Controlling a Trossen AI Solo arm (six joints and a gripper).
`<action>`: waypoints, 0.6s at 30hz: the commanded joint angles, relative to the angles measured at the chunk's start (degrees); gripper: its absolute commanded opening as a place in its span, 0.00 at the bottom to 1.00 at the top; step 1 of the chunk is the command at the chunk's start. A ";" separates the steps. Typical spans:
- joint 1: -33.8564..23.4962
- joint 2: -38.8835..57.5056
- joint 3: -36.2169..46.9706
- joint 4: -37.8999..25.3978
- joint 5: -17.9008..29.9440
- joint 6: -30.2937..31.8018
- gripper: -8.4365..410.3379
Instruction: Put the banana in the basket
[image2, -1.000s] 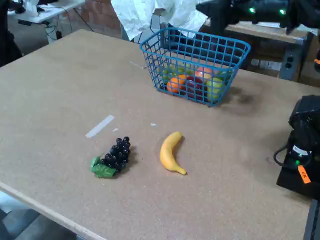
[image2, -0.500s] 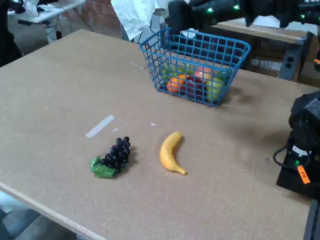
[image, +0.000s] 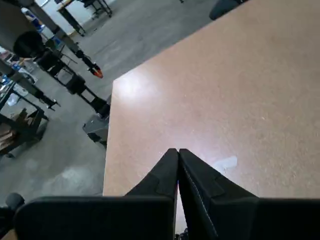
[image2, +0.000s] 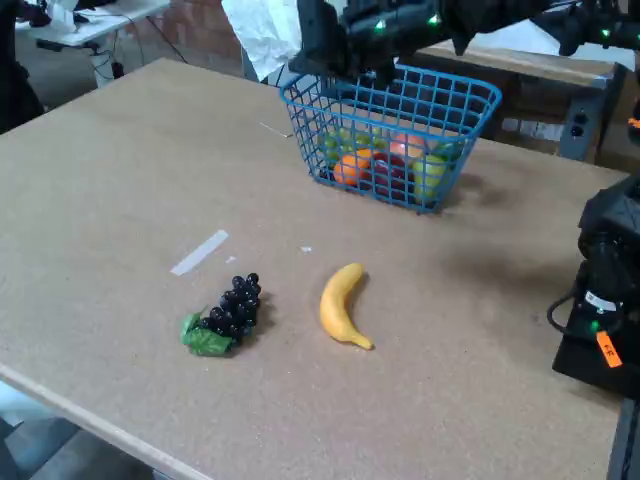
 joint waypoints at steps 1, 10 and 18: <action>0.63 1.84 -0.22 -0.09 3.17 1.68 0.02; 3.87 2.19 -0.22 -9.11 9.81 3.32 0.02; 5.92 1.97 -0.22 -18.10 11.65 1.05 0.06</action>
